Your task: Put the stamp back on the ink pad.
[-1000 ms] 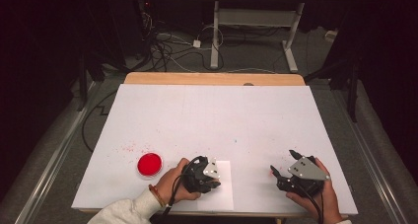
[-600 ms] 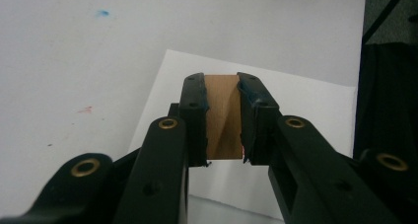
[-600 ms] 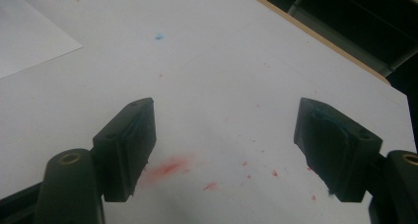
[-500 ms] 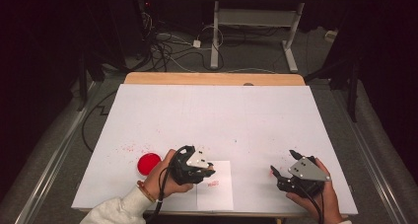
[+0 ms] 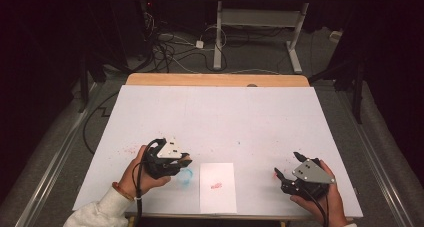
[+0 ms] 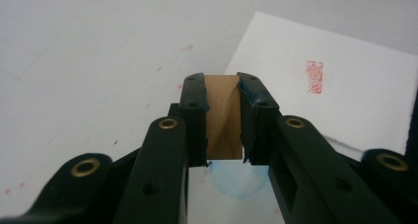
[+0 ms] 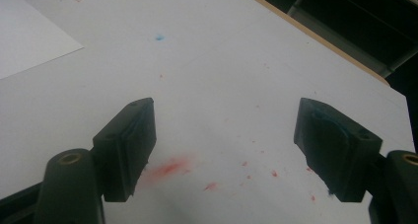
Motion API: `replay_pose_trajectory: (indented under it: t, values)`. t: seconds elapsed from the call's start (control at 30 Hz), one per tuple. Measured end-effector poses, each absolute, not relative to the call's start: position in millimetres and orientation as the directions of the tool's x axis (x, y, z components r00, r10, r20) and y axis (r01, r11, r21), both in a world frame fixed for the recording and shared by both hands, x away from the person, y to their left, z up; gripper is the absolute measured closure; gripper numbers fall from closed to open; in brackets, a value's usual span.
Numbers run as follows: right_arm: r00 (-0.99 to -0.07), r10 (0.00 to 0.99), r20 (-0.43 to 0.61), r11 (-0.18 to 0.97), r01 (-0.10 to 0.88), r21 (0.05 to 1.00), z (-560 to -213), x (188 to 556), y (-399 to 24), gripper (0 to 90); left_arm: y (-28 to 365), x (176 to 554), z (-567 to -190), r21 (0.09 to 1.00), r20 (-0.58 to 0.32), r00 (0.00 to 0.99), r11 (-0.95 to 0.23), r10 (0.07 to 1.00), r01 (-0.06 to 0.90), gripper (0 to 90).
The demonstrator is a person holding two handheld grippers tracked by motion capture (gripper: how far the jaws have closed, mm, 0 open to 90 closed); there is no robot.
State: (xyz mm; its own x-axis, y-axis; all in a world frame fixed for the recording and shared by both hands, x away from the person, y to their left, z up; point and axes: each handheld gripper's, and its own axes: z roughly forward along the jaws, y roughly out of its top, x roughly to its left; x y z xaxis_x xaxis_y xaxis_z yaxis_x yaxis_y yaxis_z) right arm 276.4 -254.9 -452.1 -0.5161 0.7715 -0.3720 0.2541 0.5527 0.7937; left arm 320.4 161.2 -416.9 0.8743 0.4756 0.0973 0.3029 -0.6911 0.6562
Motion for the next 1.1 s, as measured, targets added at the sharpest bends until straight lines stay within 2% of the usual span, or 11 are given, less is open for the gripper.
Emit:
replay_pose_trajectory:
  t: [0.6, 1.1]
  values:
    - [-0.521, 0.769, -0.371, 0.555, 0.257, 0.791, -453, 276, -254, 24.6, 216, 321, -436, 0.632, 0.076, 0.794, -0.645, 0.603, 0.430, 73.3]
    - [-0.525, 0.766, -0.372, 0.559, 0.256, 0.789, -453, 276, -253, 24.5, 236, 326, -461, 0.581, 0.070, 0.753, -0.640, 0.654, 0.502, 71.9]
